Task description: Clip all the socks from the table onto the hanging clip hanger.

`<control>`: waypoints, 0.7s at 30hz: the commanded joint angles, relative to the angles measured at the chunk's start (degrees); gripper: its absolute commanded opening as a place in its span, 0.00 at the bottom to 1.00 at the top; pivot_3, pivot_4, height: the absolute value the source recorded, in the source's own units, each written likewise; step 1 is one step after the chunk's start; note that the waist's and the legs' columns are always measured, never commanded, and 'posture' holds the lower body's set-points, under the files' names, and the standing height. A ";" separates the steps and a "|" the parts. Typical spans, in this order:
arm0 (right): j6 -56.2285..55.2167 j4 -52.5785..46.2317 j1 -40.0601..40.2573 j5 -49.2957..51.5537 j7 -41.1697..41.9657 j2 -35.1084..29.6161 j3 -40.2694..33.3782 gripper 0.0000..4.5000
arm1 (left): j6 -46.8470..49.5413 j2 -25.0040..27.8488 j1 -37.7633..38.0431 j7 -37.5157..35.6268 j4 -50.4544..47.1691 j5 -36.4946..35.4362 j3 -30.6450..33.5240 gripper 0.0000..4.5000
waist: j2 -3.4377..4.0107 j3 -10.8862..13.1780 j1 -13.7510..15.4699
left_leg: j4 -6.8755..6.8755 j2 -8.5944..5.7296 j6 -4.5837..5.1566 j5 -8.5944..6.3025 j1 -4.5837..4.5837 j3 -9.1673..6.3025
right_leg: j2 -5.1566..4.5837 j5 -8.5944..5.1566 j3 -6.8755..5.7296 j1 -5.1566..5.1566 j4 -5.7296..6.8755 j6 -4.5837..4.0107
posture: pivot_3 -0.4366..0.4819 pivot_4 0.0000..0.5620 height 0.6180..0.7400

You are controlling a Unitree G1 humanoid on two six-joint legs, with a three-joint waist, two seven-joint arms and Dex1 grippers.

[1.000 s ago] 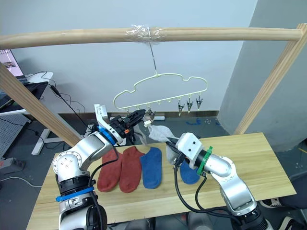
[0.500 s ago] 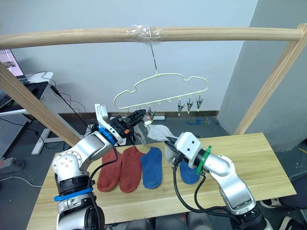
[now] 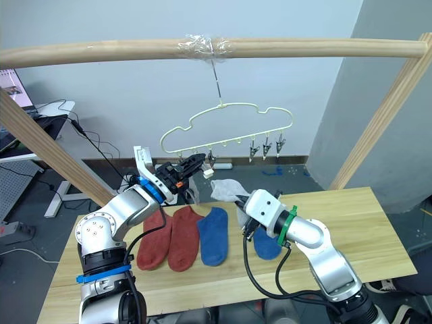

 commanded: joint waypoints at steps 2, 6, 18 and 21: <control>1.43 -1.46 -0.33 0.60 -0.54 0.57 -0.86 0.01 | -0.72 0.44 -0.14 -0.07 -0.83 -1.22 -0.52 0.04 | -0.02 0.02 0.00 | 0.00 0.00 0.00 0.00 0.00 0.00 | 0.00 0.00 0.00 0.00 0.00 -0.01 | 0.35 0.28 1.00; 2.95 -1.51 -1.30 1.43 -1.14 2.08 -1.35 0.01 | -0.89 0.05 0.27 0.01 -1.29 -1.31 -1.14 0.04 | -0.03 0.03 0.00 | -0.01 0.01 0.00 0.00 0.00 -0.01 | 0.00 0.00 0.00 -0.01 0.00 0.00 | 0.35 0.28 1.00; 2.84 -0.81 -3.43 0.39 -1.99 2.40 -0.95 0.01 | -1.04 0.78 -0.05 -0.21 -0.80 -1.64 -1.28 0.04 | -0.10 0.09 0.02 | -0.04 0.00 0.00 0.00 -0.01 -0.01 | 0.00 -0.04 0.00 -0.01 -0.04 0.07 | 0.35 0.27 1.00; 2.91 -0.57 -3.86 0.16 -2.29 2.74 -0.66 0.01 | -1.09 0.60 -0.08 -0.25 -0.80 -1.52 -1.46 0.04 | -0.10 0.09 0.02 | -0.04 0.01 0.00 0.00 -0.01 -0.01 | 0.00 -0.04 0.00 -0.01 -0.04 0.07 | 0.35 0.27 1.00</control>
